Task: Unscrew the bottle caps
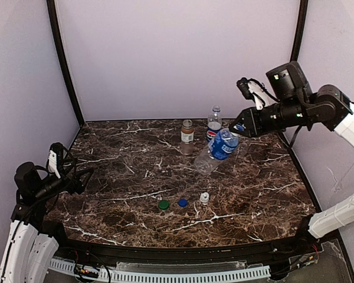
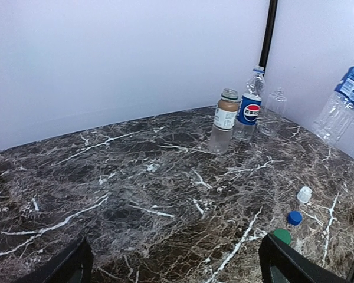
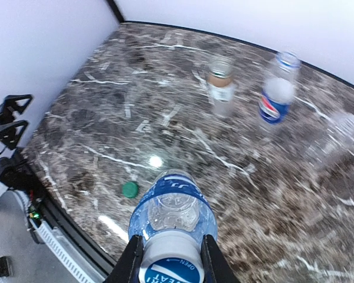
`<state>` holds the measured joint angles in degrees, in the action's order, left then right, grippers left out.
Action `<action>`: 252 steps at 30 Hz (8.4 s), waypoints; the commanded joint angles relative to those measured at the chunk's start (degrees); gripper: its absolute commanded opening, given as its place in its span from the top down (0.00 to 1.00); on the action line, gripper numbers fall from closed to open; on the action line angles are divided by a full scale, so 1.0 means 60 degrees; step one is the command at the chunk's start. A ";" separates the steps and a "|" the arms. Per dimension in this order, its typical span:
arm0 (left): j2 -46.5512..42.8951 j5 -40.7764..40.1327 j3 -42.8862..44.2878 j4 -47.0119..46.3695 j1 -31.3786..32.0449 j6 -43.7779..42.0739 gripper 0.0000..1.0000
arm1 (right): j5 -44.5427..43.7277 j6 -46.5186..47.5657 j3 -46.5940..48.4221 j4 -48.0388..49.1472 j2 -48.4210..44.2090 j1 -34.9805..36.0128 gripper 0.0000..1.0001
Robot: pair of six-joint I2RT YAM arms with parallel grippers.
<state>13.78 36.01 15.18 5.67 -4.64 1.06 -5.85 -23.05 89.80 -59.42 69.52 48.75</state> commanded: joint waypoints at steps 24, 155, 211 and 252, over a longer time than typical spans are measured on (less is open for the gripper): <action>0.5802 -0.0405 0.6920 0.6879 0.3399 -0.7633 0.10 | 0.5975 -0.0459 0.3502 0.8391 0.6785 0.1813 1.00; 0.3786 -0.7567 0.5138 0.2021 0.6141 -1.1915 0.69 | 0.4437 -0.0191 -0.0915 1.1308 0.4314 0.2374 0.05; 0.3602 -0.3765 0.5607 0.8803 0.6279 -1.3477 0.69 | -0.4473 2.3937 -0.4723 1.8862 0.5600 0.6687 1.00; 0.3403 -0.6725 0.5098 0.3158 0.6266 -1.1641 0.69 | 0.2770 0.0420 0.0639 0.9082 0.5052 0.3330 0.25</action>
<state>34.22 -3.55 46.04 26.48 32.80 -68.77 7.99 -9.82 90.13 3.92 96.99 68.29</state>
